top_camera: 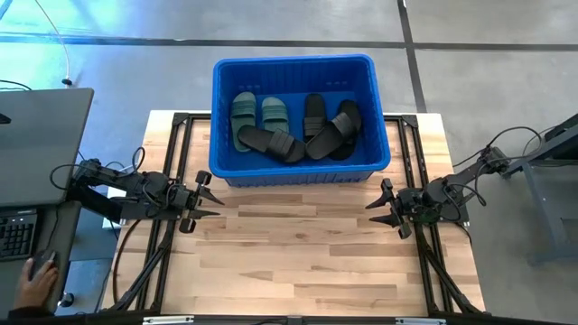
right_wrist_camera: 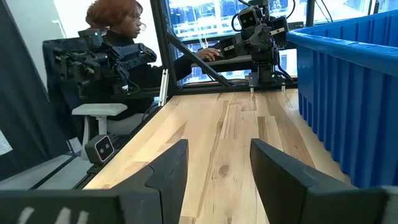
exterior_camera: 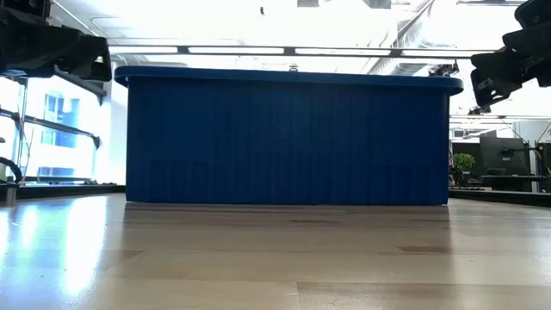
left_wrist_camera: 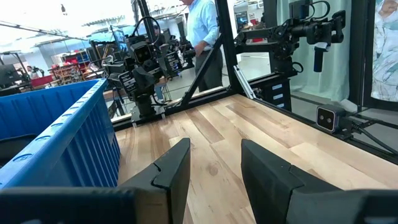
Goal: Pick and place slides into bin
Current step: Return to Home Position
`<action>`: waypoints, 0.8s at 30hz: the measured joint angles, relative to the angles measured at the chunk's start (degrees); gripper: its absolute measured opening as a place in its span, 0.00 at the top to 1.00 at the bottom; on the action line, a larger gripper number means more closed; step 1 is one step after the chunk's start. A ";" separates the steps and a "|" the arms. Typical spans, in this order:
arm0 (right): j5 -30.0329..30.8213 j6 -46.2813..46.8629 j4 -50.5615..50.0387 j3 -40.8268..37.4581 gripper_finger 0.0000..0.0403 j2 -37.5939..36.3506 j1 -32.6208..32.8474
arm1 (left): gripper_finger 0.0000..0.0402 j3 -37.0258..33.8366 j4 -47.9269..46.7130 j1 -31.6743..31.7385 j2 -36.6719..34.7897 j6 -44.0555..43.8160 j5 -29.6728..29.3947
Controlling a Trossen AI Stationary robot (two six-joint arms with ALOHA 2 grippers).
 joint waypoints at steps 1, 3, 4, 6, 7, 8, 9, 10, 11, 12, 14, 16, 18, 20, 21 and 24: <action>0.00 -0.01 0.00 0.00 0.60 0.02 -0.02 | 0.68 0.00 0.01 0.02 0.00 0.00 0.00; -0.01 0.01 0.00 0.00 0.60 0.00 0.00 | 0.68 0.02 0.02 0.01 0.00 0.00 0.00; 0.02 0.01 0.02 0.01 0.60 0.00 -0.02 | 0.68 0.02 0.01 -0.01 -0.02 0.01 0.00; 0.01 0.00 0.02 0.01 0.60 0.00 0.00 | 0.68 0.02 0.01 -0.01 -0.02 0.01 0.00; -0.01 0.00 0.00 0.00 0.60 0.01 0.00 | 0.68 0.02 0.01 0.01 -0.02 -0.01 0.00; 0.00 0.01 0.00 0.00 0.59 0.01 0.00 | 0.68 0.01 0.01 0.02 -0.02 0.00 0.00; 0.02 -0.01 0.01 -0.02 0.59 0.01 0.00 | 0.68 0.01 0.00 0.02 0.00 0.01 0.00; 0.00 0.01 0.00 -0.02 0.59 0.00 0.00 | 0.68 0.02 0.00 0.00 0.00 -0.02 0.00; -0.01 0.01 0.01 0.00 0.58 0.00 0.00 | 0.68 0.02 0.01 0.01 -0.01 -0.01 0.00; 0.00 0.00 0.02 0.01 0.58 0.02 0.00 | 0.68 0.02 0.02 0.02 -0.02 0.00 0.00; 0.02 0.01 0.00 0.01 0.58 0.00 0.00 | 0.68 0.02 0.01 0.02 -0.02 -0.01 0.00; 0.01 -0.01 0.00 0.00 0.58 0.00 -0.01 | 0.68 0.02 0.01 0.01 -0.02 -0.01 0.00; 0.01 -0.01 0.00 0.00 0.59 0.00 0.00 | 0.68 0.02 0.02 0.01 -0.02 0.01 0.00; 0.00 0.00 0.01 0.00 0.60 0.00 0.00 | 0.68 0.01 0.01 0.01 -0.02 -0.01 0.00; 0.00 0.01 0.00 -0.02 0.60 0.01 0.00 | 0.68 0.02 0.02 0.02 -0.02 0.01 0.00; 0.01 0.00 0.00 -0.01 0.61 0.01 0.00 | 0.68 0.01 0.01 0.02 0.00 -0.01 0.00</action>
